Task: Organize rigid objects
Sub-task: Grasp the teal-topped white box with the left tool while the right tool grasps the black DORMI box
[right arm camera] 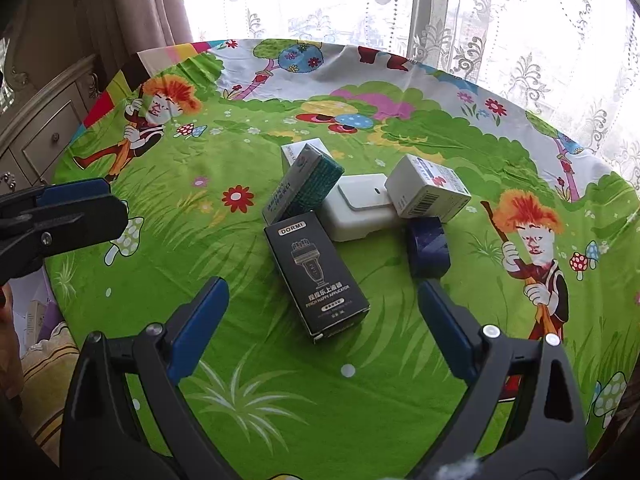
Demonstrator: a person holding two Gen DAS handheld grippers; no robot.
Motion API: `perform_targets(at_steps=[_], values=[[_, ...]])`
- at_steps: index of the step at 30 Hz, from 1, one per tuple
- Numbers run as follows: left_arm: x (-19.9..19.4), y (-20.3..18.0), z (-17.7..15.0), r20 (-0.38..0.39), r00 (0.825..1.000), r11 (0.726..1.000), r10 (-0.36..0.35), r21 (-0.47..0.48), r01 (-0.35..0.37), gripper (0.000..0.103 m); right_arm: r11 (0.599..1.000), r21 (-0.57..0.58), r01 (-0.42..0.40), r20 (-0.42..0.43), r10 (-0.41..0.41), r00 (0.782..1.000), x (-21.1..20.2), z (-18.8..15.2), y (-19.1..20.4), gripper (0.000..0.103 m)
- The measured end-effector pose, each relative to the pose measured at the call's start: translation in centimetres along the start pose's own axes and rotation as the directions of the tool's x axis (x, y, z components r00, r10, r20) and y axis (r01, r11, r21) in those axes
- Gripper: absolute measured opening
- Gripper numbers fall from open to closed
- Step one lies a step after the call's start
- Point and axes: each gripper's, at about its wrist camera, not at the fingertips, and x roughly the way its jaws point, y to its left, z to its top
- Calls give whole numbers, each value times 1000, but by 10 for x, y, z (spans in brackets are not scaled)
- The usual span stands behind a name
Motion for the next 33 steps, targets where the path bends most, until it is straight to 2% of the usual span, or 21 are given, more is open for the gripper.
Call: perform_targets(at_steps=[3, 8, 12, 15, 23, 24, 26, 30, 33], values=[[19, -4, 9, -13, 999, 999, -40, 20, 40, 72, 1000, 2, -6, 3, 6, 1000, 6, 0, -3, 96], [53, -7, 22, -45, 998, 997, -43, 58, 46, 72, 999, 22, -28, 6, 28, 1000, 17, 2, -12, 95], [75, -8, 28, -69, 997, 997, -40, 67, 45, 67, 999, 10, -50, -6, 50, 999, 30, 2, -12, 95], [88, -11, 33, -80, 996, 995, -42, 89, 49, 66, 997, 8, -72, -18, 72, 997, 38, 1, -12, 92], [118, -14, 37, -125, 991, 992, -48, 106, 61, 54, 991, 43, -124, -31, 125, 992, 49, 0, -17, 70], [121, -14, 37, -131, 990, 993, -49, 105, 63, 50, 991, 44, -129, -33, 131, 991, 50, -1, -17, 67], [126, -12, 36, -145, 987, 993, -64, 92, 78, 44, 990, 43, -138, -46, 140, 989, 53, -3, -16, 54], [126, -11, 36, -143, 987, 993, -72, 82, 84, 36, 984, 54, -168, -58, 171, 984, 55, -5, -16, 46], [123, -6, 35, -141, 986, 994, -85, 49, 93, 33, 984, 77, -163, -59, 168, 984, 55, -7, -18, 45]])
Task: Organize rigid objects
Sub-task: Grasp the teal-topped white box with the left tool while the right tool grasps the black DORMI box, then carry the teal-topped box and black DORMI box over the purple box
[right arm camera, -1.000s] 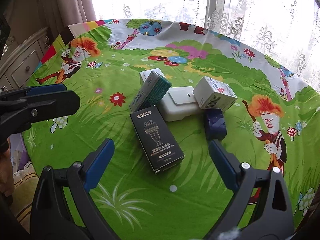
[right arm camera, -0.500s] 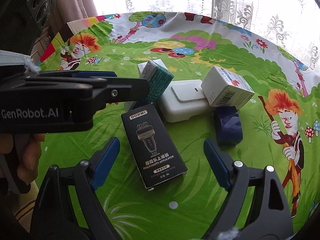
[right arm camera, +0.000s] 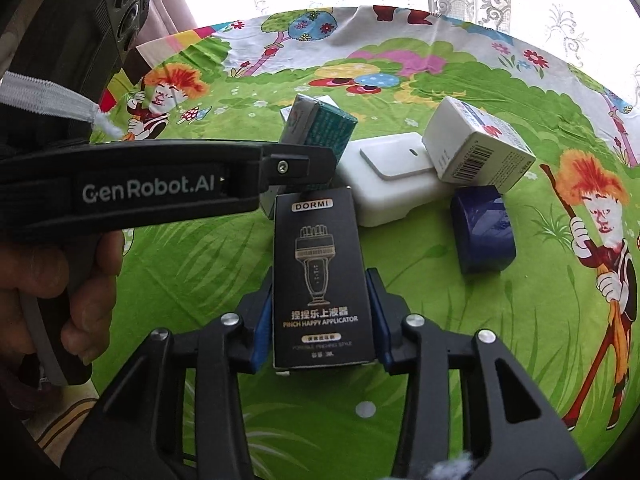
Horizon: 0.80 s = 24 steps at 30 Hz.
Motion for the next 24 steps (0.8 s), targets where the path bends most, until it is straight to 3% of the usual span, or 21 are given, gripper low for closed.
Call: perform_targets(at_steps=[15, 24], values=[[-59, 3, -23, 60, 998, 996, -30, -78, 34, 33, 990, 138, -17, 73, 7, 997, -38, -10, -12, 43], [-110, 11, -56, 99, 995, 990, -27, -132, 40, 33, 988, 147, -49, 127, 30, 991, -77, -11, 17, 43]])
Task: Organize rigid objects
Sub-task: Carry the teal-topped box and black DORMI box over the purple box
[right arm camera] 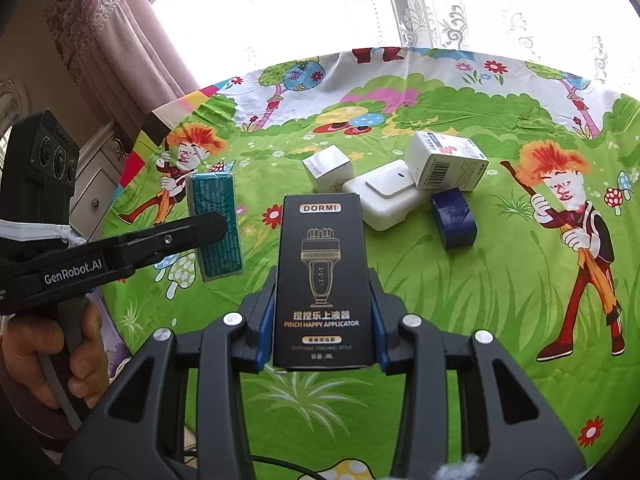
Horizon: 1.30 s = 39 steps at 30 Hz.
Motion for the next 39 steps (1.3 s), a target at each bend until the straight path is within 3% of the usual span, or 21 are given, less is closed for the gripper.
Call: perform_targets(at_steps=[15, 23, 29, 39], values=[[-88, 39, -49, 65, 997, 993, 30, -118, -23, 33, 997, -73, -25, -15, 24, 1000, -27, -22, 82, 43], [-149, 80, -82, 115, 990, 980, 86, -188, -63, 33, 987, -146, -68, -28, 64, 998, -37, -30, 138, 43], [-200, 135, -107, 143, 971, 946, 190, -291, -142, 33, 976, -190, -109, -63, 99, 993, -37, -40, 177, 43], [-268, 223, -141, 206, 918, 856, 339, -471, -211, 33, 930, -320, -181, -142, 142, 980, -27, -57, 258, 43]])
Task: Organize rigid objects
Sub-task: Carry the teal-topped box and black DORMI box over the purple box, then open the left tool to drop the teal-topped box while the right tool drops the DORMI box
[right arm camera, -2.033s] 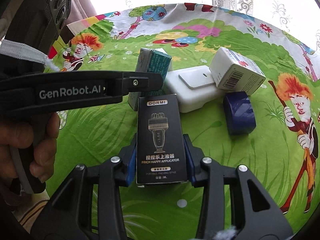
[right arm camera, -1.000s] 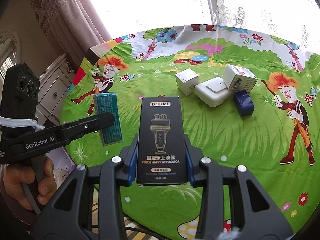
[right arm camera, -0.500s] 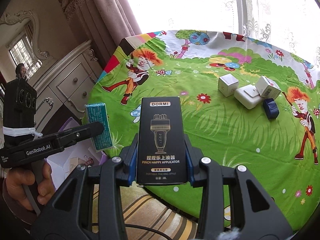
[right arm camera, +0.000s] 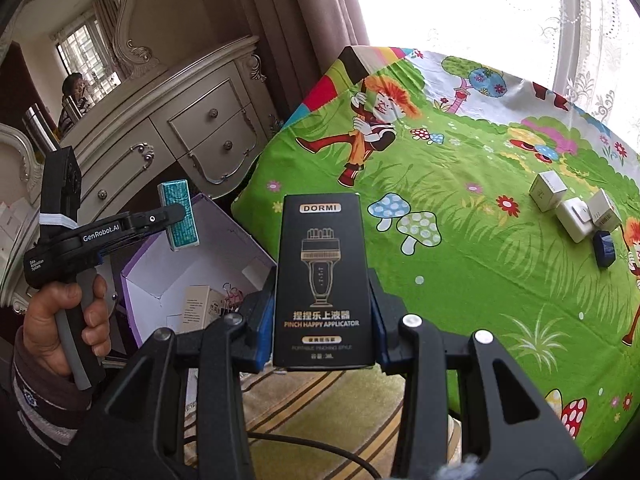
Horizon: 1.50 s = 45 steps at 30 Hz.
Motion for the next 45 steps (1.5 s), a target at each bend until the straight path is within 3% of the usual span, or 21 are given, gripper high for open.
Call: perform_targets(at_steps=[8, 9, 12, 13, 26, 27, 29, 31, 37, 45], values=[[2, 49, 1, 22, 999, 994, 27, -107, -25, 35, 992, -116, -45, -69, 37, 997, 31, 8, 61, 43], [2, 54, 2, 25, 999, 993, 31, -119, -28, 37, 990, -130, -51, -77, 41, 996, 35, 9, 68, 43], [4, 67, 2, 31, 998, 985, 49, -164, -44, 60, 985, -161, -66, -100, 50, 994, 47, 12, 87, 43], [3, 72, 2, 35, 998, 984, 46, -176, -39, 61, 983, -171, -69, -107, 51, 993, 51, 13, 92, 43], [-10, 101, 3, 72, 996, 972, 59, -230, -41, 61, 946, -292, -140, -141, 103, 985, 97, 39, 160, 44], [-13, 102, 4, 80, 995, 971, 66, -233, -45, 61, 941, -302, -150, -138, 113, 984, 99, 42, 165, 46], [-18, 104, 6, 91, 993, 971, 69, -236, -46, 61, 933, -321, -163, -134, 126, 983, 103, 48, 175, 69], [-22, 105, 7, 100, 992, 971, 73, -233, -48, 61, 928, -334, -166, -112, 136, 984, 101, 51, 180, 74], [-18, 97, 8, 86, 994, 975, 62, -220, -42, 61, 947, -300, -119, -89, 96, 991, 93, 53, 154, 74], [1, 53, 7, 39, 999, 990, 27, -140, -22, 61, 983, -182, -1, -37, -5, 999, 66, 52, 71, 76]])
